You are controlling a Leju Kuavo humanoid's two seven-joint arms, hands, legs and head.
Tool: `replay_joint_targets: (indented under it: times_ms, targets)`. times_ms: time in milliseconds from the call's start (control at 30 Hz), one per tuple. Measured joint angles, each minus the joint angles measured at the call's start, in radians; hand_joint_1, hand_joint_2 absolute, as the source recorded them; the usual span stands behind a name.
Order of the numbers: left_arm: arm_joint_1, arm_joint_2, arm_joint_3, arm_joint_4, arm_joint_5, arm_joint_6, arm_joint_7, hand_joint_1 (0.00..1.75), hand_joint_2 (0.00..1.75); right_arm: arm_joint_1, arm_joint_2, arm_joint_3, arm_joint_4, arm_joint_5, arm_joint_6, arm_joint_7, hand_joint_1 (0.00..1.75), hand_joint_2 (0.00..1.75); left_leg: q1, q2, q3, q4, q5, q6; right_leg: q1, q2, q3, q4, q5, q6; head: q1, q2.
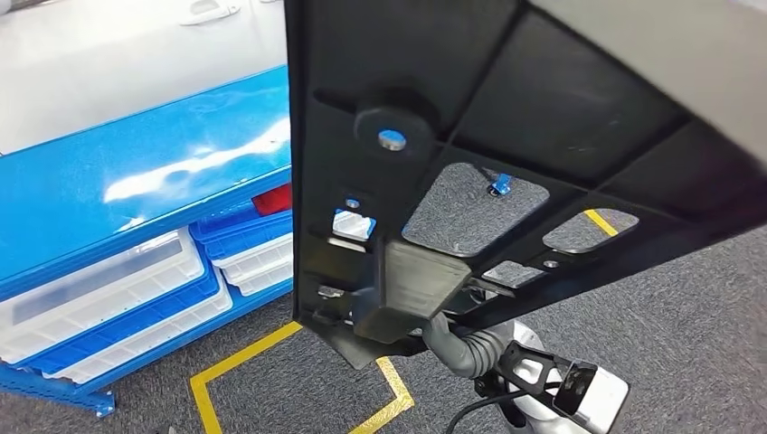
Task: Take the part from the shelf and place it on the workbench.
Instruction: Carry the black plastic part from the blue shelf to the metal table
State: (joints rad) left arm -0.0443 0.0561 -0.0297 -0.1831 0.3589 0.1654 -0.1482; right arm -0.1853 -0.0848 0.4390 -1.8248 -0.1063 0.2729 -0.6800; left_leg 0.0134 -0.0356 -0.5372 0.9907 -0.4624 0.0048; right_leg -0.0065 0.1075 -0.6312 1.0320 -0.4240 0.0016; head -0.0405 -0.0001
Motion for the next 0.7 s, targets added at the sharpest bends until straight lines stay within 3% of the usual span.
replay_joint_targets:
  times_ms: [33,100,167,200,233,267,333,400,467,533,600,667,700]
  targets:
    - [0.001,0.0,0.001,0.0,0.001,0.0,0.001,0.0,1.75,0.002,0.0,-0.003,-0.006,-0.002,0.005,-0.001,1.75,1.75,0.002,0.013,0.001,-0.006,0.005,0.006,0.002,-0.025,-0.014,0.029,-0.02,0.004,0.0,0.0]
    - [0.005,-0.001,0.002,0.0,-0.003,0.0,0.002,0.0,1.75,0.004,0.0,-0.011,-0.014,-0.002,0.014,0.003,1.75,1.75,0.001,0.039,0.002,-0.011,0.007,0.012,0.002,-0.08,-0.067,0.144,-0.085,0.01,0.0,0.0]
    - [0.009,-0.001,0.003,0.0,-0.011,-0.002,0.005,0.0,1.75,0.01,0.0,-0.019,-0.02,0.002,0.021,0.015,1.75,1.75,-0.001,0.067,0.001,-0.009,0.006,0.013,-0.003,-0.096,-0.117,0.254,-0.127,0.016,0.0,0.0]
    - [0.009,-0.001,0.003,0.0,-0.014,-0.004,0.008,0.0,1.75,0.013,0.0,-0.023,-0.022,0.006,0.021,0.021,1.75,1.75,-0.001,0.08,0.0,-0.008,0.004,0.013,-0.005,-0.1,-0.119,0.264,-0.121,0.018,0.0,0.0]
    - [0.008,-0.001,0.003,0.0,-0.017,-0.006,0.01,0.0,1.75,0.016,0.0,-0.026,-0.023,0.009,0.02,0.025,1.75,1.75,-0.001,0.093,0.0,-0.006,0.002,0.011,-0.006,-0.106,-0.1,0.233,-0.099,0.019,0.0,0.0]
    - [0.007,-0.002,0.003,0.0,-0.019,-0.009,0.013,0.0,1.75,0.018,0.0,-0.028,-0.023,0.013,0.019,0.028,1.75,1.75,-0.002,0.104,0.001,-0.003,-0.001,0.009,-0.007,-0.119,-0.063,0.167,-0.068,0.018,0.0,0.0]
    - [0.005,-0.004,0.003,0.0,-0.021,-0.014,0.017,0.0,1.75,0.021,0.001,-0.032,-0.025,0.023,0.018,0.029,1.75,1.75,-0.005,0.123,0.003,0.004,-0.008,0.001,0.0,-0.166,0.008,0.038,-0.029,0.006,0.0,0.0]
    - [0.005,-0.006,0.003,0.0,-0.017,-0.015,0.019,0.0,1.75,0.024,0.004,-0.033,-0.025,0.035,0.019,0.026,1.75,1.75,-0.01,0.14,0.006,0.006,-0.014,-0.01,0.008,-0.184,0.029,-0.008,-0.025,-0.007,0.0,0.0]
    - [0.004,-0.011,0.005,0.0,-0.011,-0.019,0.02,0.0,1.75,0.029,0.009,-0.033,-0.025,0.048,0.022,0.023,1.75,1.75,-0.01,0.155,0.01,0.005,-0.019,-0.022,0.007,-0.16,0.027,-0.011,-0.02,-0.017,0.0,0.0]
    - [0.004,-0.017,0.006,0.0,-0.007,-0.028,0.02,0.0,1.75,0.032,0.017,-0.033,-0.024,0.056,0.027,0.02,1.75,1.75,-0.006,0.124,0.002,0.036,-0.047,-0.031,0.0,-0.137,0.028,-0.018,-0.013,-0.028,0.0,0.0]
    - [0.007,-0.022,0.007,0.0,-0.005,-0.039,0.019,0.0,1.75,0.032,0.027,-0.033,-0.024,0.058,0.03,0.017,1.75,1.75,-0.002,0.067,-0.047,0.151,-0.113,-0.038,-0.002,-0.112,0.028,-0.021,-0.009,-0.036,0.0,0.0]
    - [0.012,-0.025,0.007,0.0,-0.006,-0.045,0.019,0.0,1.75,0.032,0.035,-0.033,-0.022,0.06,0.032,0.016,1.75,1.75,-0.001,0.046,-0.109,0.283,-0.163,-0.041,-0.001,-0.084,0.027,-0.019,-0.008,-0.038,0.0,0.0]
    - [0.014,-0.027,0.007,0.0,-0.007,-0.047,0.019,0.0,1.75,0.032,0.037,-0.033,-0.021,0.062,0.032,0.016,1.75,1.75,-0.001,0.044,-0.123,0.306,-0.159,-0.041,0.0,-0.07,0.027,-0.018,-0.008,-0.039,0.0,0.0]
